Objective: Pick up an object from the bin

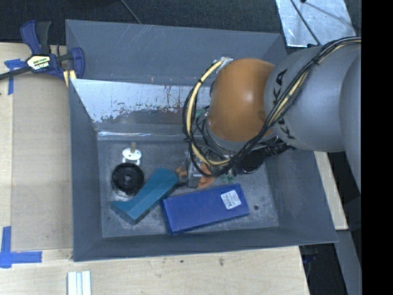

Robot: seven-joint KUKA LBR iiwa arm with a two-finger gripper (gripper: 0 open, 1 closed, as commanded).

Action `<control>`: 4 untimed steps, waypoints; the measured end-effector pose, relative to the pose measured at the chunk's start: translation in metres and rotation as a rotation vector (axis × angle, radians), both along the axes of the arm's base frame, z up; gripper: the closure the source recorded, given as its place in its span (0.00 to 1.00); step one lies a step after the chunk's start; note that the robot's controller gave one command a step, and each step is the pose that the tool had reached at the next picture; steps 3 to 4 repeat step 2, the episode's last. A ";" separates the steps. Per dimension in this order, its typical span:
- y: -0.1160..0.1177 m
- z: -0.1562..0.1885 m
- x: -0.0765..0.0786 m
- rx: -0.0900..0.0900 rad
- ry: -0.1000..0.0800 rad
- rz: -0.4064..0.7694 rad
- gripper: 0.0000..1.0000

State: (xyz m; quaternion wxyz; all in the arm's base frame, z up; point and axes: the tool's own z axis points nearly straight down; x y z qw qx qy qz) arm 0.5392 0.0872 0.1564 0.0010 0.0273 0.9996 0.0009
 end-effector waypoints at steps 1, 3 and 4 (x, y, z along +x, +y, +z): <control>0.001 0.024 -0.016 -0.002 -0.001 -0.011 1.00; 0.012 0.076 -0.018 -0.002 0.005 -0.008 1.00; 0.012 0.076 -0.018 -0.002 0.005 -0.008 1.00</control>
Offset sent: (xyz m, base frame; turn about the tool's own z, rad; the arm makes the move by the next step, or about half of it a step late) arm -0.0109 0.0255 0.1385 0.0045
